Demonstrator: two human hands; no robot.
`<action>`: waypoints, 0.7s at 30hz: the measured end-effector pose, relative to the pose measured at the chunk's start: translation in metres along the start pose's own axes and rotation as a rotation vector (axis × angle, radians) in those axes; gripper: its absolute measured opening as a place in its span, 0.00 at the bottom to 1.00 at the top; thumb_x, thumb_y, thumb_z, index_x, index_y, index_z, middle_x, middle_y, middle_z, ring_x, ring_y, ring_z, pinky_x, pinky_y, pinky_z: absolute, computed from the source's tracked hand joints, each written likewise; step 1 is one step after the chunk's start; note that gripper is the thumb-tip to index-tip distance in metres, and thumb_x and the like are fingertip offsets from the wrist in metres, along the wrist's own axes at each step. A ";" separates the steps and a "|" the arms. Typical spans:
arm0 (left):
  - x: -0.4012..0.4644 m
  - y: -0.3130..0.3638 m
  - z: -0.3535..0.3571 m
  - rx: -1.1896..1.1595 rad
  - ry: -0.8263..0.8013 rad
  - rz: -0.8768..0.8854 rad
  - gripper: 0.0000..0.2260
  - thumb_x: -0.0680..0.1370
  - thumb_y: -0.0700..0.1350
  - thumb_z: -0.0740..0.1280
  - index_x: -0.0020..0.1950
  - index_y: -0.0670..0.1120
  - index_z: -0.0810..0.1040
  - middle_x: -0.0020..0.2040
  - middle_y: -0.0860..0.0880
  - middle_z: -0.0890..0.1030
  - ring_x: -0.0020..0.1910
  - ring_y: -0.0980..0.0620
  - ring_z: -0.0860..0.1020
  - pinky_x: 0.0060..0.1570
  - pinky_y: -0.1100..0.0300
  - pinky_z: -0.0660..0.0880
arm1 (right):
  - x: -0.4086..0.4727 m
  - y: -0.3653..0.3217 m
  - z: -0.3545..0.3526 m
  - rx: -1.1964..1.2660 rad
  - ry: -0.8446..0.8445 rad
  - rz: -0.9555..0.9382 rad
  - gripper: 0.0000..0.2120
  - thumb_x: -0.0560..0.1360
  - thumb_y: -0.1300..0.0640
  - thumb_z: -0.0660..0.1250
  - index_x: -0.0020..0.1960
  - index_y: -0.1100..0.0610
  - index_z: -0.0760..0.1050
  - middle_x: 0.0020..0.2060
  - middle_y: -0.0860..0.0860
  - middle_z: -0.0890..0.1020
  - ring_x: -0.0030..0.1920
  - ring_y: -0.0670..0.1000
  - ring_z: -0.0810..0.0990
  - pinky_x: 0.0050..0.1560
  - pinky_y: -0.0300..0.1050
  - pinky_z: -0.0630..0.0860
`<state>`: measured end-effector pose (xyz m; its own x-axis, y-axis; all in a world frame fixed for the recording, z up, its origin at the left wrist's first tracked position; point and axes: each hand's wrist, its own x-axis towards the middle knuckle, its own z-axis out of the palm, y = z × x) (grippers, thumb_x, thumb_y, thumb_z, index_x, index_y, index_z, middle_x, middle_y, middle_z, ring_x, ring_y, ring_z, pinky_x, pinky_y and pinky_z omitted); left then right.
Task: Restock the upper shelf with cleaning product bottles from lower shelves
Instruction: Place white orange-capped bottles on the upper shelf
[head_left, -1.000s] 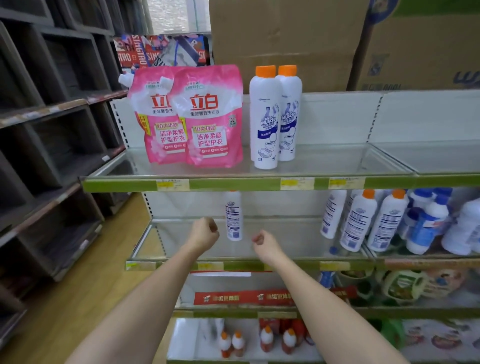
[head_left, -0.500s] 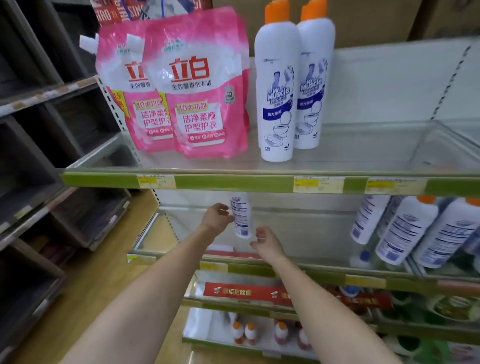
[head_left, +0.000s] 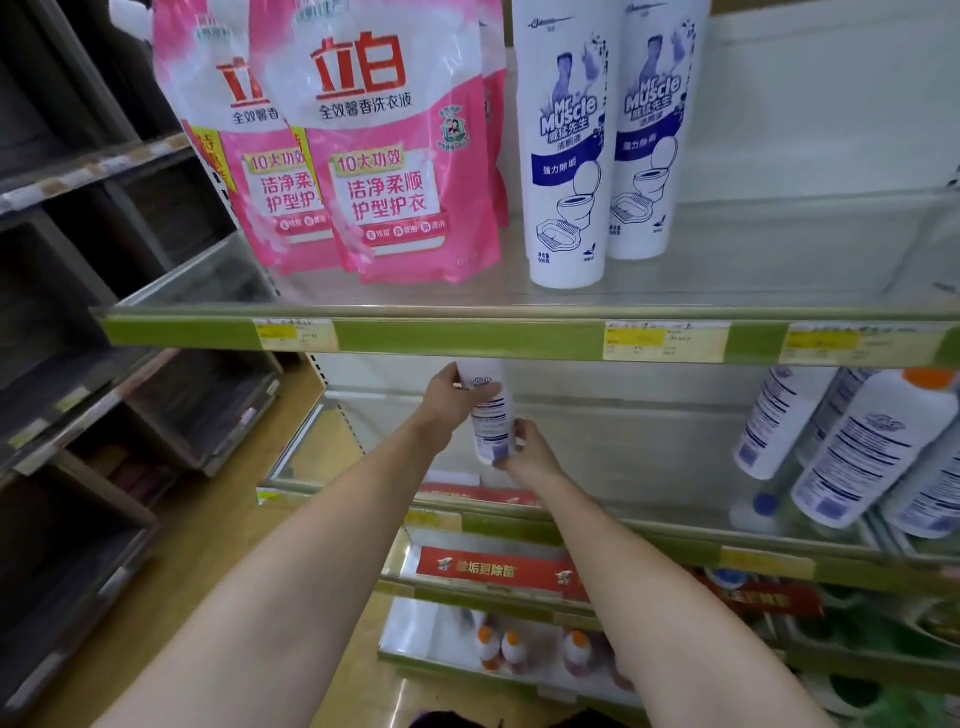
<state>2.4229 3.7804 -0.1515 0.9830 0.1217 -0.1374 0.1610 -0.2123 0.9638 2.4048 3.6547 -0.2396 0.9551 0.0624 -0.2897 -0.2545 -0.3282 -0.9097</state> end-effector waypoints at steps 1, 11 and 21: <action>-0.002 -0.002 0.000 -0.015 0.000 -0.015 0.12 0.74 0.37 0.76 0.54 0.42 0.77 0.44 0.51 0.81 0.42 0.52 0.80 0.35 0.67 0.76 | 0.000 0.000 0.000 0.006 -0.014 0.010 0.33 0.73 0.64 0.74 0.74 0.58 0.64 0.71 0.54 0.73 0.68 0.57 0.74 0.64 0.48 0.72; -0.023 -0.003 -0.003 -0.067 0.011 -0.035 0.16 0.73 0.39 0.77 0.59 0.42 0.78 0.52 0.44 0.84 0.48 0.48 0.82 0.40 0.61 0.77 | -0.013 0.004 0.005 -0.010 -0.028 0.040 0.35 0.70 0.66 0.75 0.72 0.56 0.64 0.70 0.53 0.74 0.65 0.56 0.76 0.65 0.52 0.76; -0.067 0.010 -0.025 -0.039 -0.029 -0.043 0.19 0.71 0.42 0.78 0.60 0.43 0.78 0.49 0.47 0.83 0.43 0.52 0.81 0.34 0.64 0.76 | -0.058 -0.010 0.020 -0.073 -0.057 0.083 0.29 0.64 0.59 0.81 0.59 0.57 0.69 0.53 0.51 0.80 0.57 0.54 0.79 0.57 0.48 0.77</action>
<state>2.3569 3.7946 -0.1270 0.9776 0.1018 -0.1844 0.1997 -0.1695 0.9651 2.3488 3.6731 -0.2192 0.9205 0.0849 -0.3815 -0.3187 -0.4022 -0.8583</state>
